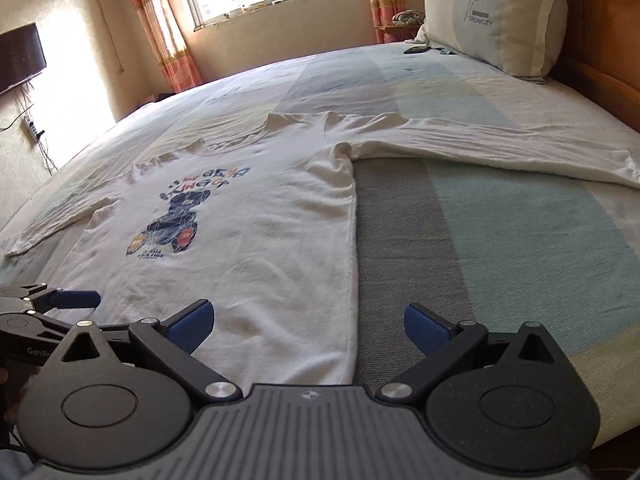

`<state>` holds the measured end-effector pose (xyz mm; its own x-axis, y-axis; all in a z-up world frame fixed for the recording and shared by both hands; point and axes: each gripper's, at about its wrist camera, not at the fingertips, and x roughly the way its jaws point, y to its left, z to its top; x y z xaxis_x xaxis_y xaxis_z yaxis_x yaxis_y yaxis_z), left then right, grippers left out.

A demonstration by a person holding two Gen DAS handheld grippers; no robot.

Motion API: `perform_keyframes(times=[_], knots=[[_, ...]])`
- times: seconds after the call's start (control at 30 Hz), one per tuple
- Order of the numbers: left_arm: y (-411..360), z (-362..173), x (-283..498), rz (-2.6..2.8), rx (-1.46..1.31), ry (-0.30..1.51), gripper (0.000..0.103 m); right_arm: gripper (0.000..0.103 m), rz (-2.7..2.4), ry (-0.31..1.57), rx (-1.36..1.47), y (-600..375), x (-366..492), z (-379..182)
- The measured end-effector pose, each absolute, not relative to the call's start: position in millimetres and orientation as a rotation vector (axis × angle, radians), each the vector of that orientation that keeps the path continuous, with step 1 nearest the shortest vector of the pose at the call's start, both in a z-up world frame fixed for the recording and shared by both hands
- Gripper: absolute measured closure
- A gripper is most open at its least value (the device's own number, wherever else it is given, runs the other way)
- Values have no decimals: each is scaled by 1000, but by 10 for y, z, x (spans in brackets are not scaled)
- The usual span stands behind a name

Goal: Fold clothes

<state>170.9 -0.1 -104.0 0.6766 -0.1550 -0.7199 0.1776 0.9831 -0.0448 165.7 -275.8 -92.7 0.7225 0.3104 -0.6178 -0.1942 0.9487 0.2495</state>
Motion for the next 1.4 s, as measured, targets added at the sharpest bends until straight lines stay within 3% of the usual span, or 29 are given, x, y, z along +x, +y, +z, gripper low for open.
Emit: perform_keyframes(times=[0.33,0.6,1.0,1.4], knots=[[-144,-1131,1763,-231,60,842,1,0,-89,654,45,-3809,2730,-884],[-179,-1174,1764,-232,95,855,1,0,-202,789,84,-4421,3870,-1300],[-162,-1185,1767,-238,95,850,1,0,-196,767,60,-4354,3719,-1305],[-161,-1090,1784,-239,57,843,1,0,-138,723,198,-4439,3257,-960]])
